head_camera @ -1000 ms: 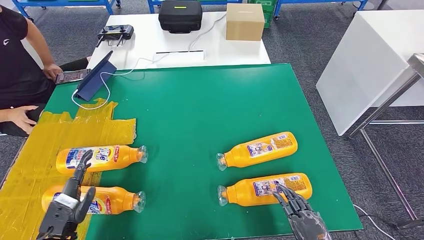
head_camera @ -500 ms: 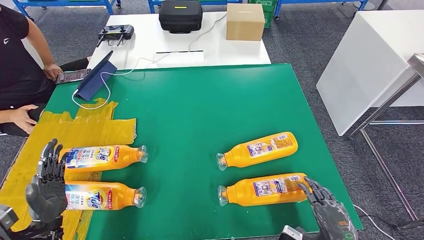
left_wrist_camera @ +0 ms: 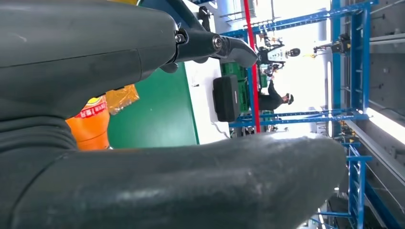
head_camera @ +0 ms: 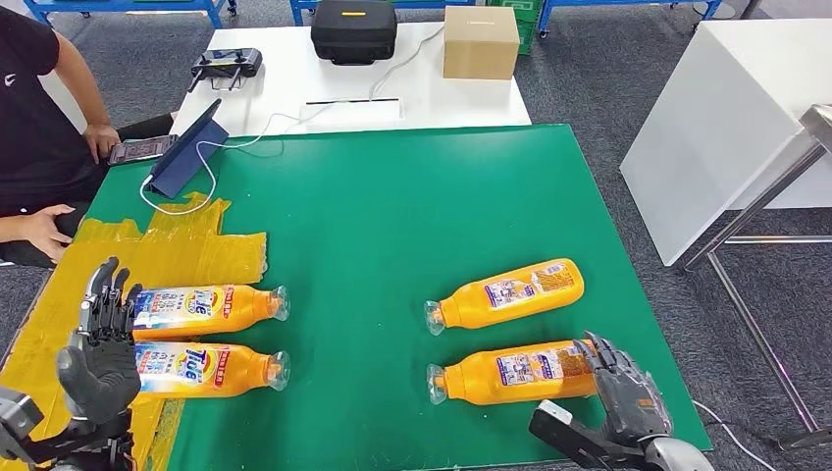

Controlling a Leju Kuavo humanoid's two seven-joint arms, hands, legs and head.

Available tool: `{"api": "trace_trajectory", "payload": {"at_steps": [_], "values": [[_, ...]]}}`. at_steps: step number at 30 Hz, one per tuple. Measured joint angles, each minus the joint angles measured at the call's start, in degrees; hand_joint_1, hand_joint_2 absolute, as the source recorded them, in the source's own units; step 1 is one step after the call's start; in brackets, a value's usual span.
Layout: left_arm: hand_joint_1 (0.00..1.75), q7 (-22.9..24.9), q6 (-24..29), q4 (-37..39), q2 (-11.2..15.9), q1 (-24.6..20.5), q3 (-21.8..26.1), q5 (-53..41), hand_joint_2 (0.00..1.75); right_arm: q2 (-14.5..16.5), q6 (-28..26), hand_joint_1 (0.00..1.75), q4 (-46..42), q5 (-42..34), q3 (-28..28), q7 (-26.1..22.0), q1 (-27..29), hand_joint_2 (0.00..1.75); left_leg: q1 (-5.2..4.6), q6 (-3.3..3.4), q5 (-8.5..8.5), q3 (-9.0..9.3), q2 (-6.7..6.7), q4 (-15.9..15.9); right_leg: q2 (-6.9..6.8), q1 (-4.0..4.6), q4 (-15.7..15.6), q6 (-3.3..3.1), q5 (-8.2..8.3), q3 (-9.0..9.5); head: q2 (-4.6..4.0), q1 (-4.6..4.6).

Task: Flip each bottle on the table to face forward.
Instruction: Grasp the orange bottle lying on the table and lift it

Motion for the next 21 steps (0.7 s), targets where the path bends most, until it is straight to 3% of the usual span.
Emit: {"api": "trace_trajectory", "payload": {"at_steps": [10, 11, 14, 15, 18, 21], "values": [[0.00, 1.1, 0.4, -0.1, 0.1, -2.8, -1.8, 0.9, 0.00, 3.5, 4.1, 0.00, 4.8, 2.8, 6.2, 0.9, -7.2, 1.75, 0.00, 0.00, 0.01, 0.00, -0.02, 0.0, 0.00, 0.00, 0.0, 0.00, 0.00, 0.00, 0.00, 0.00], [0.00, 1.2, 0.4, -0.1, 0.1, -3.1, -1.9, 1.1, 0.00, 3.5, 4.8, 0.34, 5.2, 2.9, 7.0, 1.0, -7.7, 1.75, 0.00, 0.00, 0.01, 0.00, -0.02, 0.0, 0.00, 0.00, 0.0, 0.00, 0.00, 0.00, 0.00, 0.01], [0.00, 1.7, 0.2, 0.0, 0.3, -3.9, -2.3, 1.7, 0.00, 2.4, 8.0, 1.64, 6.3, 2.5, 9.6, 1.3, -9.2, 1.75, -0.01, 0.00, 0.01, 0.01, -0.02, 0.0, 0.00, -0.01, 0.0, 0.00, 0.00, 0.00, 0.00, -0.01], [0.00, 1.8, 0.1, 0.1, 0.4, -4.2, -2.4, 1.9, 0.00, 1.5, 9.6, 1.75, 6.6, 2.1, 10.5, 1.4, -9.8, 1.75, -0.01, 0.00, 0.01, 0.02, -0.01, 0.0, 0.00, -0.01, 0.0, 0.00, 0.00, 0.00, 0.00, -0.01], [0.00, 2.2, -0.2, 0.8, 0.8, -5.6, -2.8, 3.0, 0.00, -2.9, 14.1, 1.75, 7.4, -0.1, 13.7, 1.4, -11.3, 1.75, -0.03, 0.02, -0.01, 0.13, -0.05, 0.0, -0.01, -0.02, 0.0, 0.00, 0.00, 0.09, 0.01, 0.02], [0.00, 2.4, -0.2, 1.6, 1.1, -6.6, -3.0, 4.0, 0.00, -7.0, 15.4, 1.75, 7.4, -1.7, 16.4, 1.7, -12.0, 1.75, -0.03, 0.03, -0.01, 0.22, -0.14, 0.0, -0.02, -0.03, 0.0, 0.01, 0.00, 0.20, 0.01, 0.02]]}}
